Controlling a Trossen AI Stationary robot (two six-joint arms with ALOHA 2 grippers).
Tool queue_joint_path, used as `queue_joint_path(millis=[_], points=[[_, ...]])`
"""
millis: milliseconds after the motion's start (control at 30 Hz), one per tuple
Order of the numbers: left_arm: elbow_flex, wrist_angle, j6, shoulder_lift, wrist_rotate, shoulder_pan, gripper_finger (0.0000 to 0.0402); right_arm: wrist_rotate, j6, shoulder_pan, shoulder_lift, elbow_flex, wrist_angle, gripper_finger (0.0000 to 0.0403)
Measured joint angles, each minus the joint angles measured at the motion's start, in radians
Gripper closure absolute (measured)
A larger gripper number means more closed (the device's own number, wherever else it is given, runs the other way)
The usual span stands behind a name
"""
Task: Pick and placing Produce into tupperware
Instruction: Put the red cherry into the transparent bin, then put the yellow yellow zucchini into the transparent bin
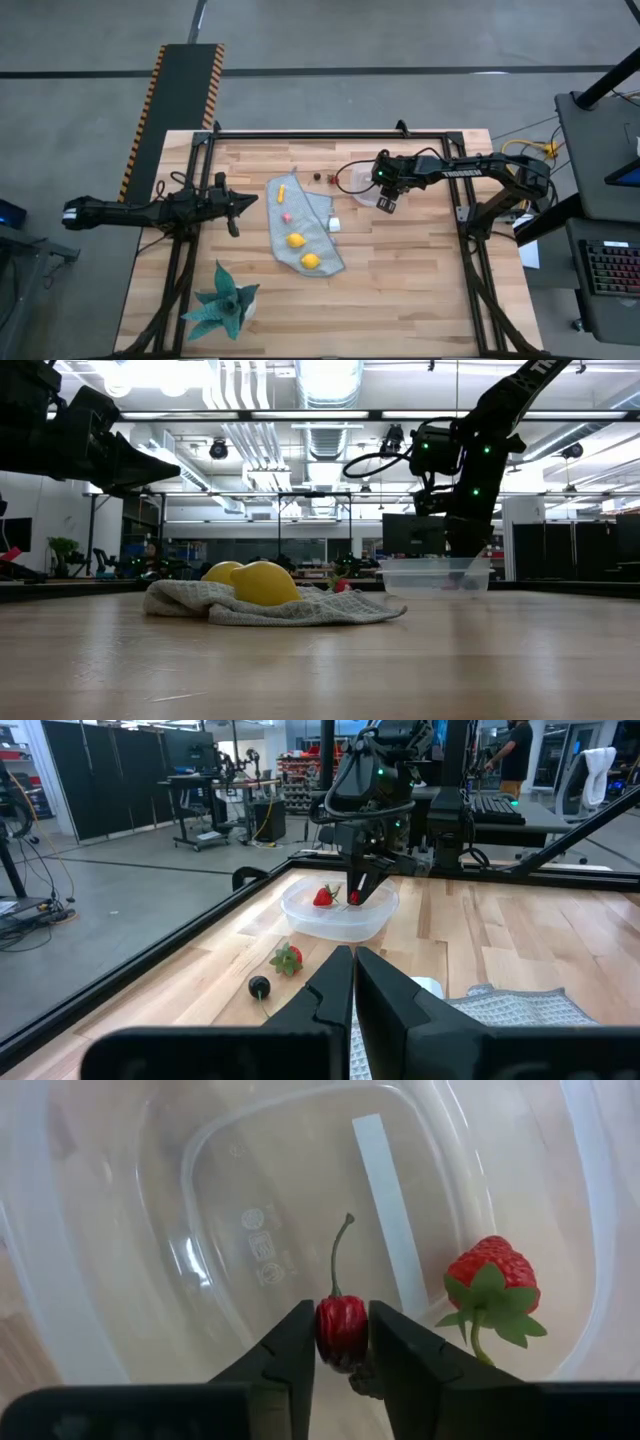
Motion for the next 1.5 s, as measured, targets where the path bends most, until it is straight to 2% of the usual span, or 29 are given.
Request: queue_joint_path(millis=[467,800,1000,1167,1333,1500], points=[[0.0,0.0,0.0,0.0,0.0,0.0,0.0401,-0.009,0.02,0.0,-0.003,0.0,0.012,0.0168],[0.0,0.0,0.0,0.0,0.0,0.0,0.0401,-0.021,0.005,0.001,-0.06,0.001,-0.023,0.0106],[0.0,0.0,0.001,0.0,0.0,0.0,0.0401,-0.045,0.0,0.001,-0.164,0.022,-0.084,0.009],[0.0,0.0,0.001,0.0,0.0,0.0,0.0401,-0.052,0.001,0.001,-0.257,0.022,-0.08,0.0096],[0.0,0.0,0.0,0.0,0.0,0.0,0.0401,-0.068,0.103,0.003,-0.387,0.022,-0.077,0.0108],[0.0,0.0,0.001,0.0,0.0,0.0,0.0401,-0.232,0.215,0.008,-0.537,0.022,-0.07,0.0112]])
